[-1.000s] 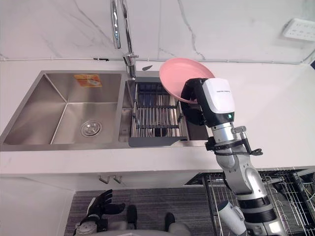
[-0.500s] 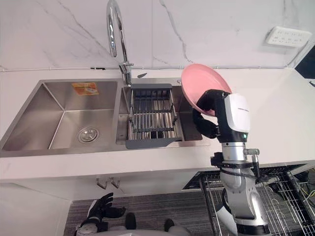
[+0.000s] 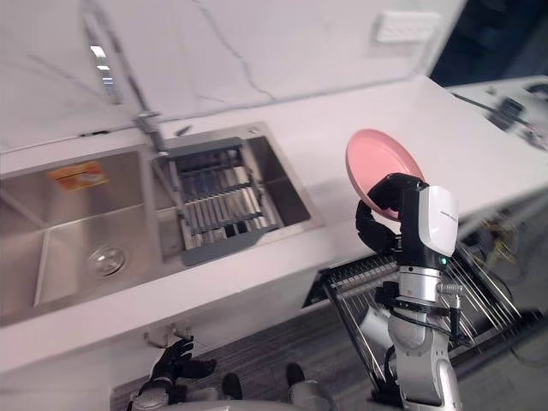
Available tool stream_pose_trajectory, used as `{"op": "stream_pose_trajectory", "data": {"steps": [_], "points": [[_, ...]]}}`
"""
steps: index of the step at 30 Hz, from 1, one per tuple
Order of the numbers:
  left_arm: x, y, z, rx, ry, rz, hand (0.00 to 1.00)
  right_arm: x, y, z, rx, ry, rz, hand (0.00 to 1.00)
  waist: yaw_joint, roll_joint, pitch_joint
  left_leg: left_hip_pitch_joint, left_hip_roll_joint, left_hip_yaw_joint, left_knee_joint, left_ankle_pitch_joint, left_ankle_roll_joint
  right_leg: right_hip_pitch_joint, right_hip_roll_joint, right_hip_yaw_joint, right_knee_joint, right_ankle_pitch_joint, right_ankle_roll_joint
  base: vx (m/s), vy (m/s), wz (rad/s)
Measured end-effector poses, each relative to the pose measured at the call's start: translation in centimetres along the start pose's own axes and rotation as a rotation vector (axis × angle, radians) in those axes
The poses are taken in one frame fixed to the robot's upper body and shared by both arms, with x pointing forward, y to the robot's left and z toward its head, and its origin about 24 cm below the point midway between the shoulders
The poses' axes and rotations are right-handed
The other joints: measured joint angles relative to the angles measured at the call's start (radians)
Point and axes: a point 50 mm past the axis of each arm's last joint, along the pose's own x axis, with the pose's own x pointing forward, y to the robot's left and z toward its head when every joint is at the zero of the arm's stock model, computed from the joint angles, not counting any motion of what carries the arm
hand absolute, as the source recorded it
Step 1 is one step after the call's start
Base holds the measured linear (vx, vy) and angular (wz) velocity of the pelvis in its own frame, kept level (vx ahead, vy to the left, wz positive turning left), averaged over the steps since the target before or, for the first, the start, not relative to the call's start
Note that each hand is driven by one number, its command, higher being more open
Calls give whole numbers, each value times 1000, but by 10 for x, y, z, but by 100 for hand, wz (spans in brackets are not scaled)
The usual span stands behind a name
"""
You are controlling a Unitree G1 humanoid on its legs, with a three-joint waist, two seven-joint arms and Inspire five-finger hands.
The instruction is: Walk over to the sink, pick up the cup, carry it to the dishwasher, place the cup inside the dishwasher, then close the dishwasher door
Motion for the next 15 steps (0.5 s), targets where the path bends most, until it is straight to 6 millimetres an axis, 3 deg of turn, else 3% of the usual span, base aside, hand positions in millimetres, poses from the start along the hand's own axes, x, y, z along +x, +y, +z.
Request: {"op": "stream_pose_trajectory", "data": {"steps": [1, 3, 5, 6, 11, 15], "points": [[0, -1, -1, -19, 7, 7, 90, 0, 0, -2, -7, 12, 1, 30, 0, 7, 4, -4, 15, 18, 13, -11, 6, -5, -8, -42, 20, -8, -12, -59, 81, -97], [0, 2, -2, -63, 19, 39, 90, -1, 2, -5, -14, 29, 9, 30, 2, 10, 9, -8, 42, 62, 44, -32, 3, -65, -41, -185, 218, -26, -15, -31, 40, -58], [1, 5, -2, -80, 30, 54, 90, -2, 2, -4, -23, 22, 8, 30, 3, -3, 6, -8, 42, 80, 76, -60, -22, -43, -60, -242, 227, -78, 2, -2, -48, -42], [1, 9, -3, -73, 46, 70, 90, -2, 3, -6, -30, 22, 15, 30, 7, 1, 6, -17, 47, 67, 102, -73, -37, -21, -49, -231, 162, -76, 39, -6, -73, -40], [-5, 25, -21, -24, 76, 100, 90, -20, 4, -22, -63, 104, 57, 30, 7, 18, -9, -4, 46, -6, 55, -65, -48, 25, 10, -194, 21, -4, 28, 32, -49, -42], [-12, 25, -37, 37, 106, 84, 90, -36, -5, -44, -116, 205, 71, 30, 3, 30, -20, 30, 30, -12, 12, -44, -44, 68, 10, -192, -36, 30, 46, 115, 6, -5]]}}
